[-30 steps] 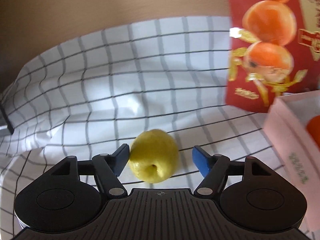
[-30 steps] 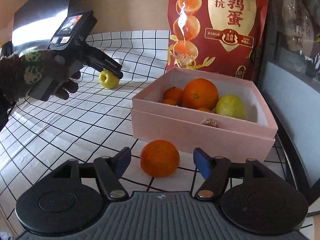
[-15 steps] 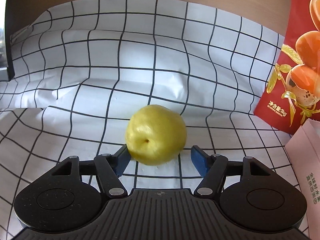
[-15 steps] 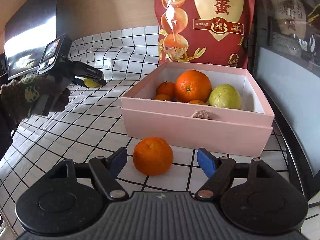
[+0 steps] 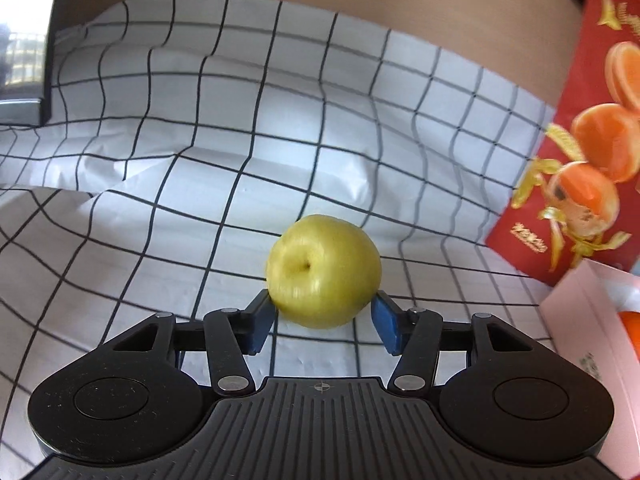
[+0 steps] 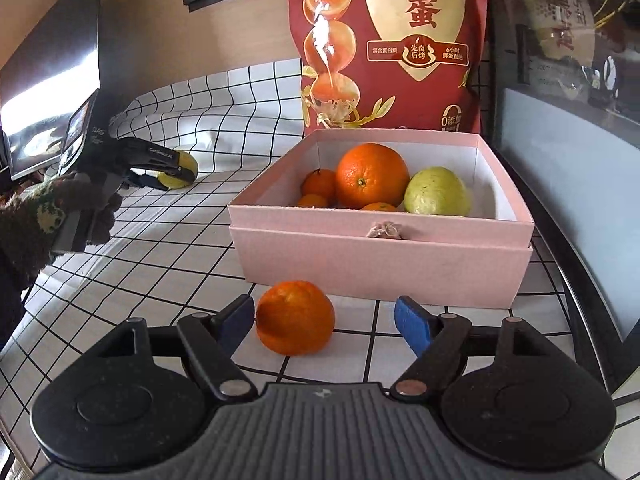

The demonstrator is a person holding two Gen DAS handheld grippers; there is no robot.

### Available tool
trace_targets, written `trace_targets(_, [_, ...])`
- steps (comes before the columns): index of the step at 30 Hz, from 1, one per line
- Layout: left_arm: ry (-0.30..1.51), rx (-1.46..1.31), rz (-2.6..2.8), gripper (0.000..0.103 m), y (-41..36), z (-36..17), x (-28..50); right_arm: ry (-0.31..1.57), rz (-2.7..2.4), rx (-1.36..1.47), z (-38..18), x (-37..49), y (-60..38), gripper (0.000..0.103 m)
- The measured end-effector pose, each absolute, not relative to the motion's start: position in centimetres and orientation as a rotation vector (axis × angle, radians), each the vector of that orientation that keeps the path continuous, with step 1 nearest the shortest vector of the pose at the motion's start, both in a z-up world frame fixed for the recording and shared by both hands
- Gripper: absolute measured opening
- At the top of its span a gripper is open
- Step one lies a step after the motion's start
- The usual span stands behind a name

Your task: Organize fruits

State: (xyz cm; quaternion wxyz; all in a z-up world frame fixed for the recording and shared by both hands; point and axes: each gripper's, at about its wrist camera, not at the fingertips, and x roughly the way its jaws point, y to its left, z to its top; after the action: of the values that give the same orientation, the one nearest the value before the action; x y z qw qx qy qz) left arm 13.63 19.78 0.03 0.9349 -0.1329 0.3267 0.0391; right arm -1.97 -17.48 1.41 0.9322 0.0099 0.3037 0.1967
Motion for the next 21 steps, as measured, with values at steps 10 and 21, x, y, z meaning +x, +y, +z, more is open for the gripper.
trace_targets(10, [0.482, -0.202, -0.043, 0.014, 16.1, 4.3, 2.6, 0.636, 0.401, 0.044, 1.3, -1.9, -17.6, 0.079])
trace_targets(21, [0.512, -0.136, -0.120, 0.021, 11.1, 3.1, 9.3, 0.663, 0.401, 0.061, 1.1, -1.5, -17.6, 0.081])
